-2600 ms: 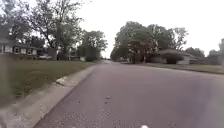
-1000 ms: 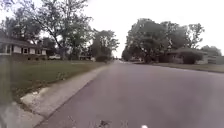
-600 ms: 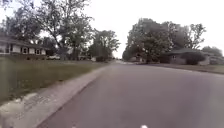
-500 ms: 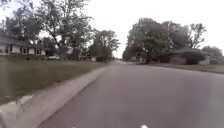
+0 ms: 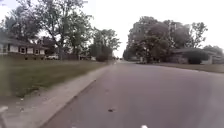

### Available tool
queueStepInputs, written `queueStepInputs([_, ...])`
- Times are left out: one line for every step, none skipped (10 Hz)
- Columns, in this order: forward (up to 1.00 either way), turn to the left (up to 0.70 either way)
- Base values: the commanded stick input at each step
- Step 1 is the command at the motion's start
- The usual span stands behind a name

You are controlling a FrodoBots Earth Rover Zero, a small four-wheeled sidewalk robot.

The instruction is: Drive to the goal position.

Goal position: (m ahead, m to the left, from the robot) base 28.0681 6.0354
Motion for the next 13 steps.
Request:
queueStepInputs([1.0,-0.22])
queueStepInputs([1.0,-0.35])
queueStepInputs([1.0,-0.32])
queueStepInputs([1.0,0.0])
queueStepInputs([1.0,0.0])
queueStepInputs([1.0,0.0])
queueStepInputs([1.0,0.0])
queueStepInputs([1.0,0.0])
queueStepInputs([1.0,0.0])
queueStepInputs([1.0,0.0])
queueStepInputs([1.0,0.0])
queueStepInputs([1.0,0.0])
queueStepInputs([1.0,0.0])
